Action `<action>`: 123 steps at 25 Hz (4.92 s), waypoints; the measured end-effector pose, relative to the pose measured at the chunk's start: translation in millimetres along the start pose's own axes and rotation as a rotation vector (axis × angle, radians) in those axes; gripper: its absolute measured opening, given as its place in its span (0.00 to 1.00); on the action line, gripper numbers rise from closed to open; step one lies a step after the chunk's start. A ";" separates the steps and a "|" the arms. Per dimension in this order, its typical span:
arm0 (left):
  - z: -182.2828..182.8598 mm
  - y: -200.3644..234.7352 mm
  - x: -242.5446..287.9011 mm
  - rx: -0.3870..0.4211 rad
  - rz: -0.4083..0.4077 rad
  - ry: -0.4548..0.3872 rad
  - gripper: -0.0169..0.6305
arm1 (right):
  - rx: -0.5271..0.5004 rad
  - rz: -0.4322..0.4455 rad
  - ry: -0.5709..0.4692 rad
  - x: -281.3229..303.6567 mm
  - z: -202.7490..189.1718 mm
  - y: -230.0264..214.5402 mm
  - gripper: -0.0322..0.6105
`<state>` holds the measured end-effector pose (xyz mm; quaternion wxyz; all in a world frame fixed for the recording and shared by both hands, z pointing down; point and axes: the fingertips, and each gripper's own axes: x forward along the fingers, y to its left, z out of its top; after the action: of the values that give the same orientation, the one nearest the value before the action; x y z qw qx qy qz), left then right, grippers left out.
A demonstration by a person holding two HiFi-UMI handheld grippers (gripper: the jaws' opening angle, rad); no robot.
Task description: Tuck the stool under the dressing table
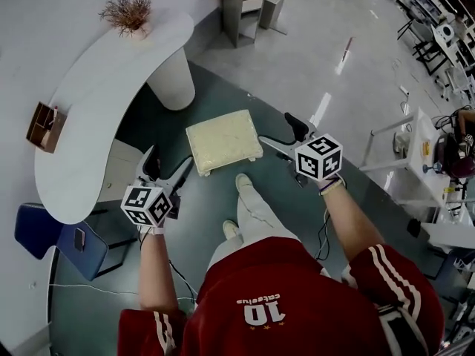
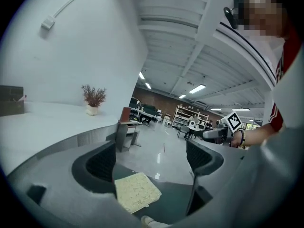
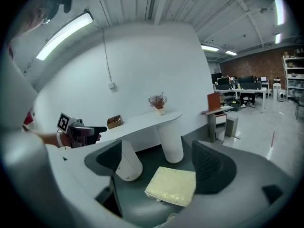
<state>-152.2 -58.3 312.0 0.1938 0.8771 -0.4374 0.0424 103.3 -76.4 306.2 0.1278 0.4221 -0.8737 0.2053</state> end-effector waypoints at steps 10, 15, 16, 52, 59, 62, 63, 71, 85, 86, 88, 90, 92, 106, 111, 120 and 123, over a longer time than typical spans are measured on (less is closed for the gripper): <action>-88.6 81.6 89.8 -0.179 0.090 0.065 0.75 | 0.132 0.012 0.129 106.4 -82.1 -90.0 0.74; -163.5 126.6 129.1 -0.258 0.151 0.124 0.75 | 0.211 -0.009 0.174 157.5 -137.8 -142.4 0.73; -178.2 133.3 135.6 -0.264 0.157 0.142 0.75 | 0.222 -0.011 0.192 166.8 -152.8 -151.9 0.73; -481.4 229.5 243.8 -0.563 0.113 0.540 0.81 | 0.446 0.118 0.587 310.8 -445.6 -223.2 0.84; -486.4 225.1 247.7 -0.540 0.180 0.560 0.88 | 0.434 0.082 0.628 309.4 -446.9 -225.1 0.81; -482.6 215.1 243.6 -0.550 0.172 0.559 0.87 | 0.433 0.078 0.648 298.1 -445.7 -224.5 0.80; -480.6 210.2 242.1 -0.549 0.175 0.550 0.87 | 0.437 0.081 0.648 293.1 -444.5 -223.5 0.80; -455.0 167.1 220.7 -0.565 0.212 0.521 0.87 | 0.428 0.094 0.680 247.0 -416.4 -213.1 0.79; -404.8 200.4 85.9 -0.706 0.495 0.289 0.86 | 0.224 0.323 0.758 314.4 -344.9 -101.6 0.78; -402.5 202.3 76.3 -0.707 0.504 0.276 0.86 | 0.206 0.333 0.762 317.5 -342.0 -92.2 0.78; -394.4 207.8 53.3 -0.701 0.523 0.247 0.86 | 0.183 0.355 0.760 322.8 -334.8 -68.9 0.78; -384.0 214.2 30.3 -0.696 0.545 0.211 0.86 | 0.165 0.374 0.744 327.8 -324.2 -45.2 0.78; -374.4 219.2 15.0 -0.700 0.564 0.174 0.86 | 0.140 0.391 0.720 333.3 -310.3 -29.1 0.78; -403.1 339.3 26.5 -0.662 0.678 0.032 0.86 | 0.057 0.524 0.667 485.2 -329.7 -19.0 0.78; -412.1 409.0 51.5 -0.616 0.721 -0.032 0.84 | 0.021 0.563 0.686 567.8 -338.9 -31.4 0.78; -443.5 480.8 81.1 -0.696 0.729 -0.059 0.83 | 0.007 0.577 0.654 651.7 -348.3 -40.2 0.79; -441.2 497.3 85.3 -0.718 0.738 -0.062 0.83 | 0.028 0.577 0.593 670.8 -339.3 -40.3 0.79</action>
<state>-447.7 -225.7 889.8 0.4420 0.5435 -0.7101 -0.0709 -257.8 -400.2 881.9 0.3055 0.0842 -0.8786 0.3572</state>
